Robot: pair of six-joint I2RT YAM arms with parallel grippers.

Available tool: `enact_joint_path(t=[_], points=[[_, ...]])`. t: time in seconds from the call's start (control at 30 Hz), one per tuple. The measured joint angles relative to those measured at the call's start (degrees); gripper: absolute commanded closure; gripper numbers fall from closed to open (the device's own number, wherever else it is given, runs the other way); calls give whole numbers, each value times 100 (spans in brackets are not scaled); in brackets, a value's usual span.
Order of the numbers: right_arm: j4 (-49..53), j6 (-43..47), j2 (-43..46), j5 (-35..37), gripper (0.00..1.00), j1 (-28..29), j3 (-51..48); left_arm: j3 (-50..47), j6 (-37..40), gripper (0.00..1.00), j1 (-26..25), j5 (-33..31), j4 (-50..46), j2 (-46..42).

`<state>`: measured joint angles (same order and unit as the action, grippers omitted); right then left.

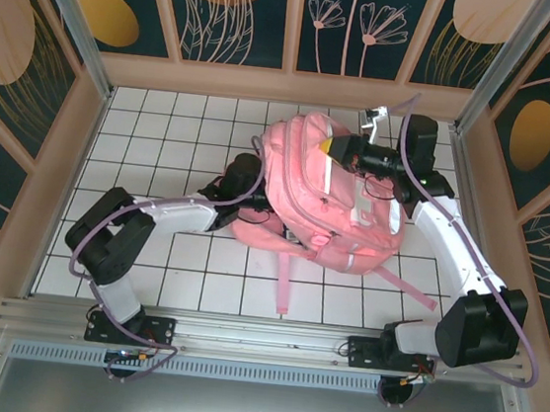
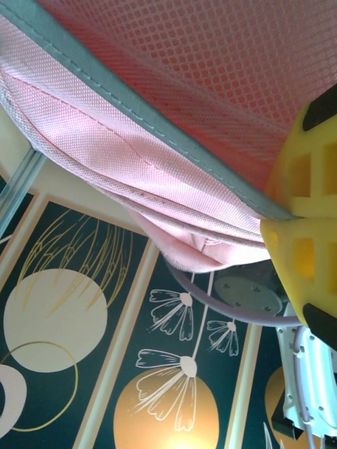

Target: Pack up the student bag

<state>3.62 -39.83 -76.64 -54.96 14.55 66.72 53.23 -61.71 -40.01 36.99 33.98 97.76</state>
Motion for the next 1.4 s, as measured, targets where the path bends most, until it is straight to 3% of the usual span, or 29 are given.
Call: enact_joint_path(t=[0.27,0.43,0.5,0.6,0.7,1.03,1.2,1.4], points=[[24,118,0,-61,100,-57,-15,-457,442,7,411,-428,-796,-1108],[22,160,0,-37,100,-4,-118,-745,997,8,466,-1886,-1991,-2159],[28,160,-9,-11,100,83,-164,-876,1211,2,455,-2579,-2422,-2632],[4,199,-120,-11,100,258,-164,-1134,1443,1,450,-3495,-2848,-3305],[-92,199,-350,63,100,323,-164,-1392,1648,1,487,-3993,-3067,-3792],[-4,225,-1202,793,100,931,393,-874,1886,1,533,-4559,-4059,-2992],[431,348,-1419,1318,100,916,826,-553,1845,1,562,-4962,-4542,-2697],[431,337,-1427,1340,100,804,866,-546,1650,1,710,-4983,-4721,-2417]])
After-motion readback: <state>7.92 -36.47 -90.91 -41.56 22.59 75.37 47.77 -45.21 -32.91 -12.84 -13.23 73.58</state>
